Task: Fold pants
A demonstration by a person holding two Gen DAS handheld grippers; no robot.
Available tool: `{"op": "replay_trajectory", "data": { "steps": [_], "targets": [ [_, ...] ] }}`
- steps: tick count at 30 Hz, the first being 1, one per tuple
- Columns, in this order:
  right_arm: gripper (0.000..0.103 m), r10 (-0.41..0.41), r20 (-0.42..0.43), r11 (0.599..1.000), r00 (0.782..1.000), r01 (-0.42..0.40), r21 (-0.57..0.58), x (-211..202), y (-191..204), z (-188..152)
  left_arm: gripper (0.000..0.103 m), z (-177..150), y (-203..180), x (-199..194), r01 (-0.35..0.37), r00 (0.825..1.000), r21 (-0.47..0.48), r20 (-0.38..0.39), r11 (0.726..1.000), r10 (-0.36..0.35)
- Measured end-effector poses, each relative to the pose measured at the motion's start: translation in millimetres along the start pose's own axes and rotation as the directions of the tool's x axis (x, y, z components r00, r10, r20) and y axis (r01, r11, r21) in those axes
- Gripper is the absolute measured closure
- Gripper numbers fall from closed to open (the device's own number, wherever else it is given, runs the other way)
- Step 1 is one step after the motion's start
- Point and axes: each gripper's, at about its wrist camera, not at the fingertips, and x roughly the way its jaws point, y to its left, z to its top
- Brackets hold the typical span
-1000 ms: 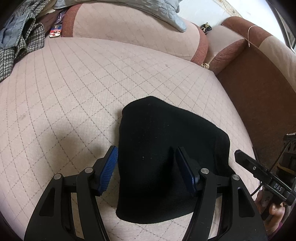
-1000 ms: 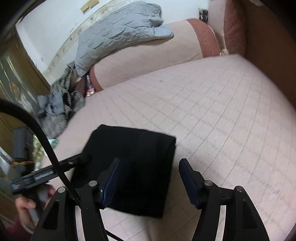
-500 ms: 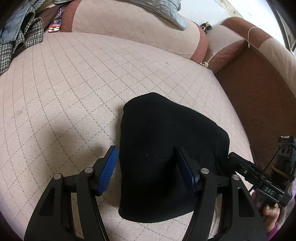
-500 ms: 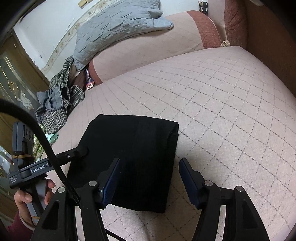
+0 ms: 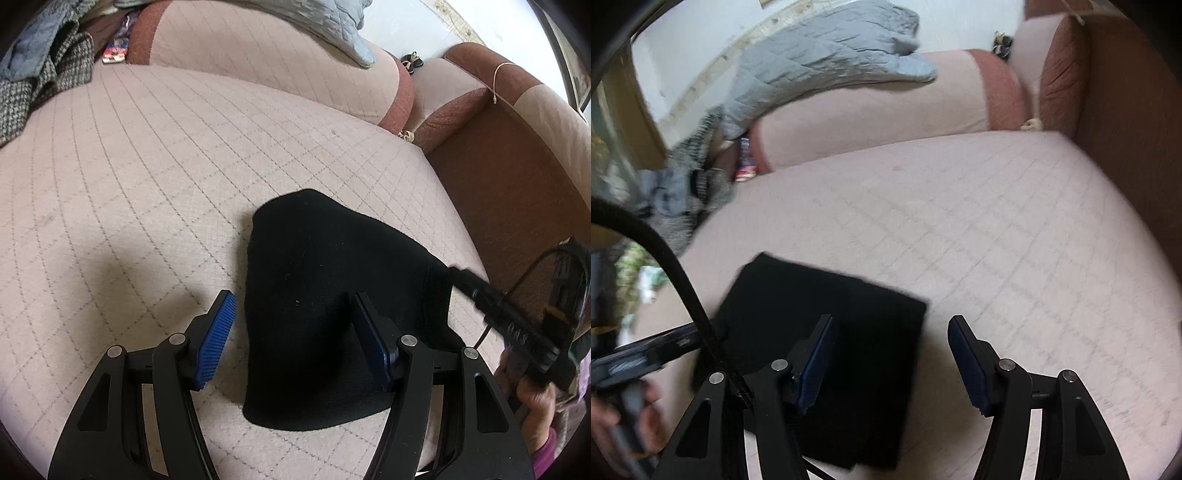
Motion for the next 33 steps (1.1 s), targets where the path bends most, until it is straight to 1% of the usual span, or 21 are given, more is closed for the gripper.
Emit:
{"op": "replay_trajectory", "data": {
  "steps": [1,2,3,4,7,9,10,11,12,13,14,15,17,19,22,24,26,28,29,31,33],
  "targets": [
    [0.045,0.010,0.030,1.000,0.999,-0.010,0.000,-4.7,1.1,2.7,0.038,0.8,-1.0,-1.0,-0.013,1.000,0.009,0.013,1.000,0.013],
    [0.045,0.045,0.057,0.999,0.997,-0.045,-0.004,-9.7,3.4,5.6,0.039,3.4,-1.5,-1.4,-0.030,0.999,0.019,0.027,0.999,0.030],
    [0.045,0.074,0.059,0.997,0.995,-0.073,-0.021,-11.4,7.2,8.3,0.039,6.3,-0.7,-0.1,-0.037,0.999,0.024,0.031,0.999,0.036],
    [0.045,0.083,0.043,0.995,0.996,-0.080,-0.052,-9.9,12.3,10.4,0.039,10.2,0.0,3.0,-0.041,0.999,0.025,0.028,0.999,0.040],
    [0.044,0.022,0.024,0.993,0.999,-0.019,-0.114,-3.0,19.2,12.4,0.038,22.5,3.5,16.6,-0.013,1.000,0.016,-0.002,1.000,0.013],
    [0.044,-0.009,0.006,0.993,1.000,0.010,-0.121,5.0,16.3,11.5,0.039,29.5,6.2,27.5,0.002,1.000,0.004,-0.025,1.000,-0.002],
    [0.044,-0.017,-0.014,0.993,1.000,0.016,-0.114,11.3,15.5,11.4,0.039,32.1,6.6,31.6,0.006,0.999,0.000,-0.032,1.000,-0.006],
    [0.044,0.006,-0.047,0.996,0.999,-0.010,-0.089,19.0,8.4,9.5,0.039,35.3,5.9,36.1,0.011,0.999,0.001,-0.038,1.000,-0.011],
    [0.051,0.034,-0.070,0.997,0.997,-0.039,-0.069,23.4,5.6,8.5,0.038,38.0,4.2,40.3,0.016,0.999,0.010,-0.043,1.000,-0.015],
    [0.077,0.076,-0.080,0.996,0.994,-0.079,-0.045,26.7,1.3,6.9,0.039,40.2,1.9,44.2,0.011,0.999,0.021,-0.046,1.000,-0.010],
    [0.094,0.085,-0.074,0.996,0.994,-0.088,-0.036,26.8,-2.1,5.7,0.039,42.3,0.5,46.9,0.000,0.999,0.028,-0.045,1.000,0.001],
    [0.099,0.085,-0.060,0.995,0.995,-0.088,-0.044,24.4,-2.9,4.9,0.039,43.8,-0.7,49.3,-0.007,0.999,0.027,-0.044,1.000,0.008],
    [0.099,0.070,-0.045,0.994,0.997,-0.073,-0.084,20.3,-0.1,2.9,0.039,44.9,-3.3,53.3,-0.015,0.999,0.015,-0.042,1.000,0.016],
    [0.099,0.048,-0.044,0.993,0.998,-0.052,-0.108,20.8,1.7,1.9,0.037,43.1,-8.2,59.0,-0.049,0.998,0.035,-0.029,0.998,0.050],
    [0.099,-0.001,-0.067,0.993,0.998,-0.007,-0.119,30.7,-1.1,-4.6,0.035,36.9,-11.4,65.7,-0.072,0.997,0.051,-0.002,0.996,0.072],
    [0.099,-0.016,-0.075,0.993,0.997,0.008,-0.116,36.8,-3.2,-11.4,0.031,35.2,-5.8,67.6,-0.054,0.999,0.039,0.002,0.998,0.054],
    [0.099,-0.025,-0.067,0.992,0.997,0.016,-0.125,35.5,-2.5,-11.6,0.031,34.9,5.2,68.2,-0.004,1.000,-0.020,-0.018,1.000,0.004],
    [0.099,-0.012,-0.059,0.995,0.998,0.006,-0.099,28.2,-5.2,-7.6,0.031,33.3,12.5,63.5,0.036,0.999,-0.066,-0.033,0.997,-0.038],
    [0.097,0.001,-0.053,0.997,0.999,-0.005,-0.075,23.4,-8.3,-5.4,0.031,31.1,14.4,58.6,0.041,0.999,-0.073,-0.030,0.996,-0.044],
    [0.082,0.001,-0.045,0.999,0.999,-0.002,-0.032,11.1,-14.6,-2.2,0.031,25.2,14.1,45.8,0.027,1.000,-0.061,-0.010,0.998,-0.027],
    [0.078,0.025,-0.009,1.000,1.000,-0.026,-0.017,-9.2,-15.3,-2.0,0.031,19.0,12.6,32.4,0.016,1.000,-0.045,0.009,0.999,-0.016]
  ]
}}
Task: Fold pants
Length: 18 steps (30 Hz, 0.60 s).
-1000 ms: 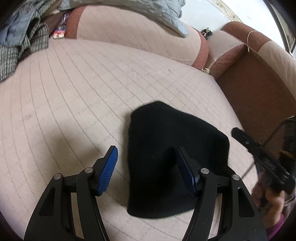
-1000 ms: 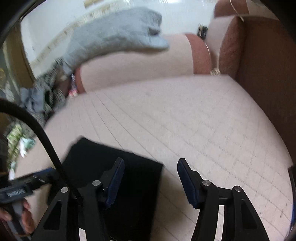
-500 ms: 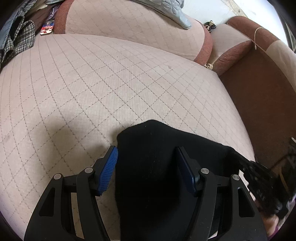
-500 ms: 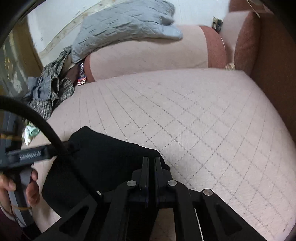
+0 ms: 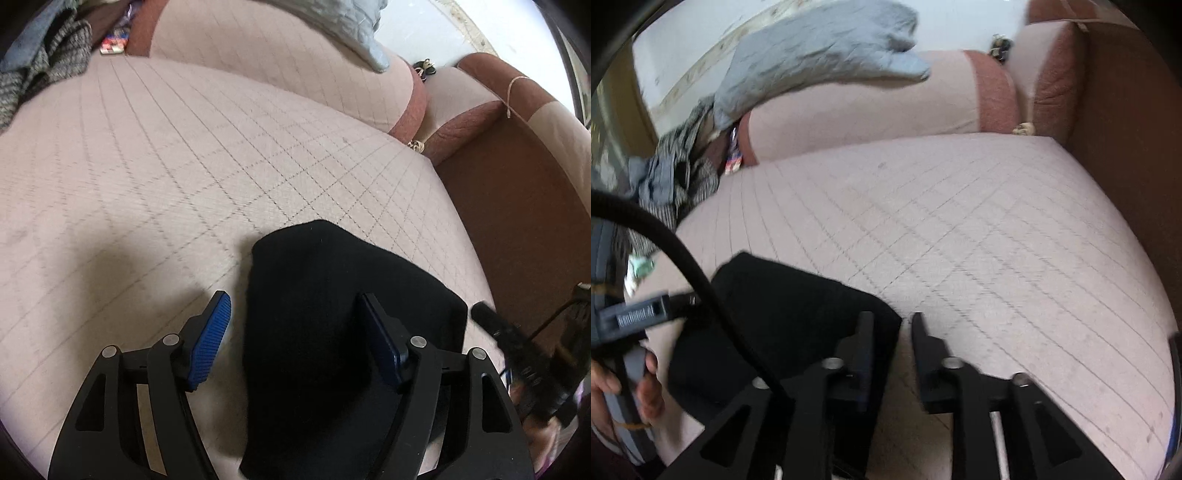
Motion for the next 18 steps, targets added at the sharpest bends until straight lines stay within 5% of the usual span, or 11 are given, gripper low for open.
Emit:
{"op": "replay_trajectory", "data": {
  "steps": [8,12,18],
  "targets": [
    [0.078,0.164,-0.042,0.976,0.986,-0.168,-0.136,-25.7,42.3,-22.3,0.031,-32.7,-14.2,-35.5,-0.034,0.999,0.068,0.011,0.997,0.033],
    [0.078,0.105,-0.115,0.979,0.988,-0.123,-0.164,-6.8,48.8,-47.1,0.031,-54.9,-19.8,-18.2,-0.083,0.995,0.107,-0.045,0.991,0.088],
    [0.077,0.117,-0.092,0.983,0.989,-0.128,-0.133,-10.7,34.8,-43.6,0.031,-50.4,-14.8,-22.8,-0.036,0.998,0.063,-0.042,0.997,0.039]
  ]
}}
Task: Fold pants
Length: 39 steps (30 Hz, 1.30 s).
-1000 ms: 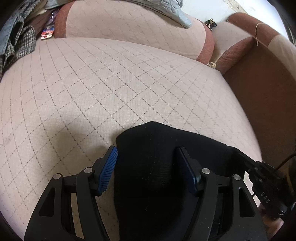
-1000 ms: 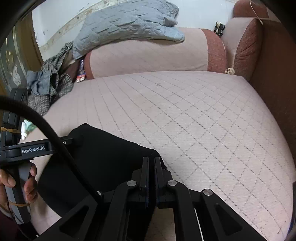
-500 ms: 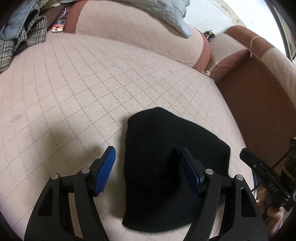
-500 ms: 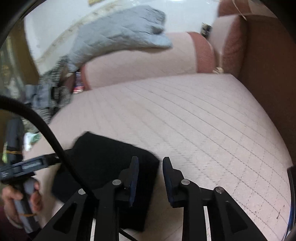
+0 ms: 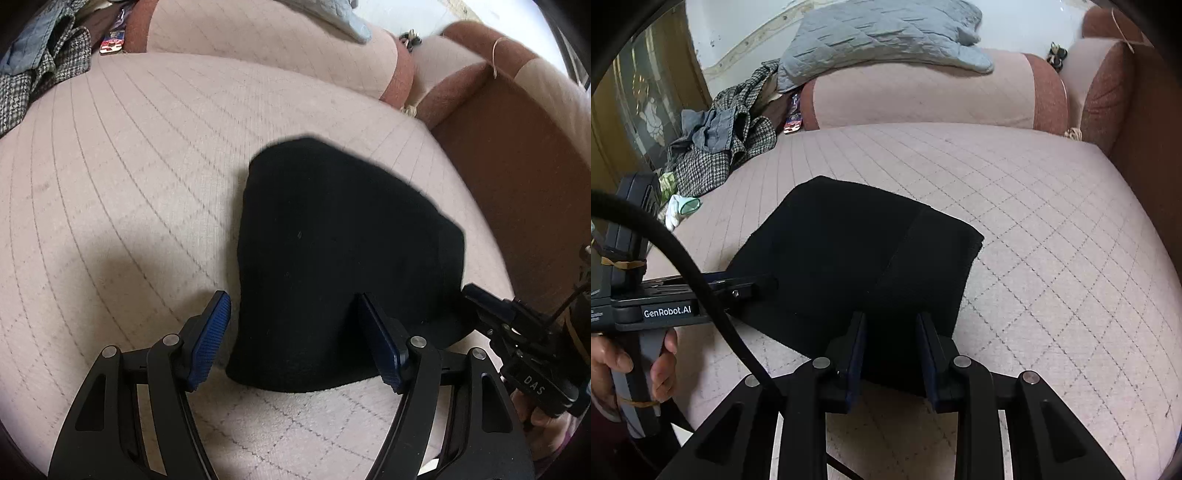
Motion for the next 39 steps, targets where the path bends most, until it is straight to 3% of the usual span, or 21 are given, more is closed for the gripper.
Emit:
{"op": "replay_trajectory", "data": {
  "steps": [2,3,4,8,11,13,15,16,21,23,24,26,28,33,39],
  "targets": [
    [0.065,0.002,0.024,0.999,1.000,-0.003,0.046,-4.8,-11.1,5.0,0.031,7.0,6.5,-12.0,0.010,0.999,-0.022,0.052,1.000,-0.008],
    [0.050,0.004,0.034,0.997,0.999,-0.006,0.072,-5.8,-16.6,6.5,0.031,12.5,11.1,-17.0,0.014,0.997,-0.041,0.076,0.999,-0.011],
    [0.041,0.012,0.042,0.994,0.999,-0.017,0.107,-5.4,-23.6,8.5,0.030,15.7,14.2,-17.5,0.015,0.997,-0.052,0.079,0.999,-0.011],
    [0.040,0.134,0.023,0.956,0.991,-0.136,0.260,12.9,-45.7,9.4,0.024,28.4,24.5,-1.4,0.025,1.000,-0.077,0.020,0.997,-0.024],
    [0.039,0.186,-0.029,0.937,0.982,-0.168,0.305,37.1,-53.4,6.1,0.024,33.9,26.7,11.8,0.063,0.998,-0.088,0.006,0.994,-0.063],
    [0.031,0.229,-0.007,0.927,0.973,-0.216,0.307,44.5,-56.5,3.1,0.023,35.3,26.2,26.3,0.092,0.995,-0.094,-0.025,0.991,-0.095],
    [0.028,0.239,0.006,0.924,0.971,-0.230,0.306,48.3,-55.7,4.2,0.016,36.0,25.6,39.4,0.119,0.990,-0.113,-0.057,0.987,-0.126],
    [0.028,0.236,0.004,0.929,0.972,-0.226,0.294,49.9,-52.2,4.8,0.015,35.9,23.2,40.0,0.125,0.991,-0.102,-0.037,0.987,-0.129],
    [0.022,0.203,0.004,0.952,0.979,-0.198,0.232,59.2,-40.9,11.7,0.012,32.9,4.1,41.9,0.073,0.997,-0.006,-0.022,0.997,-0.073],
    [0.022,0.185,0.015,0.955,0.983,-0.184,0.234,60.6,-36.8,13.0,0.012,32.1,0.2,43.3,0.071,0.997,0.006,-0.021,0.997,-0.070],
    [0.027,0.178,0.021,0.956,0.984,-0.178,0.235,60.1,-36.2,13.2,0.012,31.9,-1.1,44.3,0.071,0.997,0.007,-0.022,0.997,-0.071],
    [0.042,0.169,0.050,0.954,0.984,-0.176,0.244,54.5,-41.6,12.8,0.012,32.6,-4.4,45.3,0.061,0.998,0.015,-0.028,0.998,-0.061],
    [0.061,0.183,0.079,0.943,0.980,-0.197,0.267,47.8,-46.1,12.5,0.024,32.3,-8.7,43.2,0.068,0.997,0.022,-0.025,0.997,-0.068],
    [0.068,0.164,0.103,0.960,0.981,-0.183,0.212,28.3,-35.1,18.7,0.050,29.6,-13.6,19.1,0.029,0.999,0.055,0.030,0.998,-0.031],
    [0.069,0.188,0.143,0.967,0.972,-0.208,0.144,17.9,-13.4,49.6,0.052,44.9,-5.1,-10.2,0.009,0.995,0.046,0.102,0.999,-0.014]
  ]
}}
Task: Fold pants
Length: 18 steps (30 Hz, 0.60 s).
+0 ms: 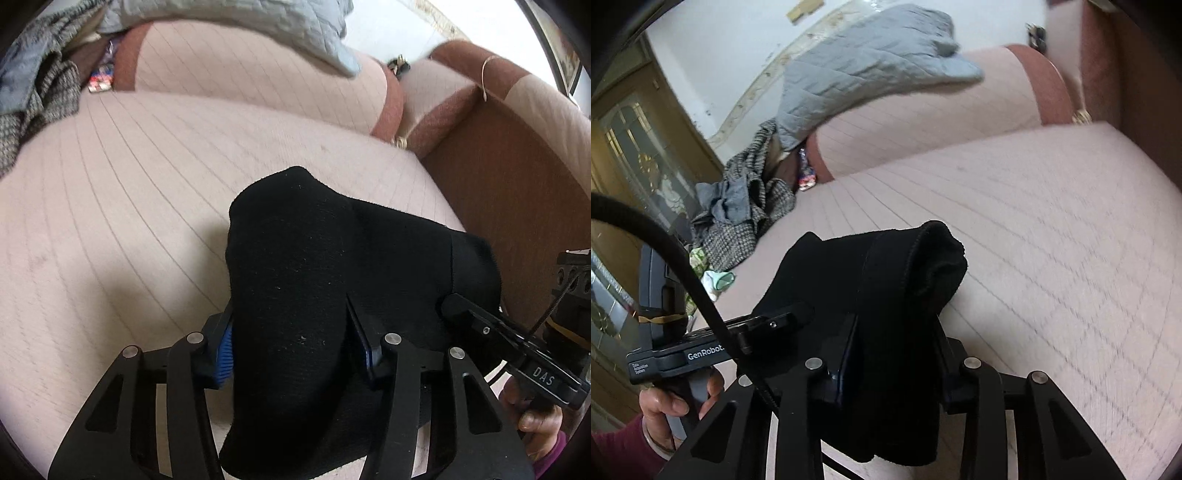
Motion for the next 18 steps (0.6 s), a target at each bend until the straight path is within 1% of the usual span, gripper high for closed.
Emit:
{"op": "replay_trajectory", "data": {
  "steps": [6,11,18],
  "targets": [
    [0.069,0.041,0.019,0.999,0.999,-0.041,-0.027,17.0,22.3,25.6,0.053,28.2,20.3,-17.5,-0.040,0.998,-0.009,0.049,0.999,0.040],
    [0.069,0.059,0.015,0.998,0.998,-0.059,-0.035,31.9,35.4,36.2,0.053,40.9,42.1,-28.7,-0.063,0.996,-0.029,0.066,0.998,0.065],
    [0.069,0.059,0.000,0.997,0.998,-0.059,-0.040,63.8,46.6,52.1,0.053,58.6,68.0,-18.6,-0.079,0.994,-0.078,0.064,0.994,0.084]
  ]
}}
